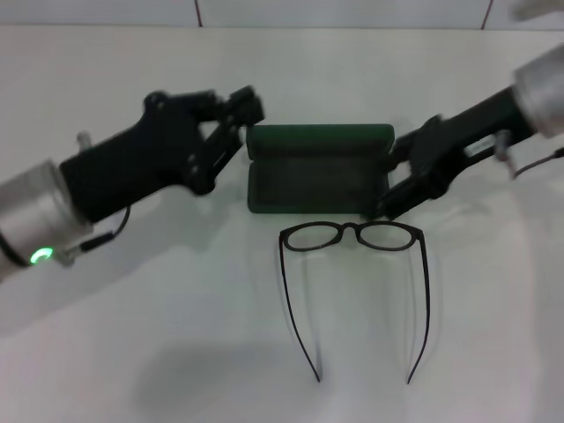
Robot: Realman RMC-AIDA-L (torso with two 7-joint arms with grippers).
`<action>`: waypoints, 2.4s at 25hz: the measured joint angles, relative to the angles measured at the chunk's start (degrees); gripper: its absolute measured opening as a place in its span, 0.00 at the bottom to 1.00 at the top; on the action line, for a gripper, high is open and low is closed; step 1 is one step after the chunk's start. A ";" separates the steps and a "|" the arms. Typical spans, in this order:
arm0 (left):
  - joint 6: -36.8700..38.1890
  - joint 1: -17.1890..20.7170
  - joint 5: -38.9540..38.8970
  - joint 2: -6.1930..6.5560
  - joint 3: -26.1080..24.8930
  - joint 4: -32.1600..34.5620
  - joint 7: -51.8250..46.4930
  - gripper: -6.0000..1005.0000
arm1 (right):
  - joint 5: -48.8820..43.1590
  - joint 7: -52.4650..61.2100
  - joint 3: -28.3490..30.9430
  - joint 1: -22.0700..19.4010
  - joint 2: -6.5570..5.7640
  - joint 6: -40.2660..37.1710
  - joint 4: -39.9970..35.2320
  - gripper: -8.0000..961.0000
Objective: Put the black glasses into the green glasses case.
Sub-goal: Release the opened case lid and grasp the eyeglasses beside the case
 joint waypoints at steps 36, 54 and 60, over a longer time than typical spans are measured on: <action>11.80 -5.46 0.24 0.29 -5.54 -23.10 9.21 0.09 | -6.26 9.23 -15.35 14.92 1.81 11.04 16.04 0.41; 11.84 -5.92 0.65 0.29 -5.15 -23.57 9.25 0.09 | 3.31 7.58 -27.99 13.91 1.82 18.55 16.09 0.31; 11.70 -6.19 0.68 0.20 -5.08 -23.67 9.26 0.09 | 4.41 5.21 -28.10 13.18 1.82 18.90 16.12 0.19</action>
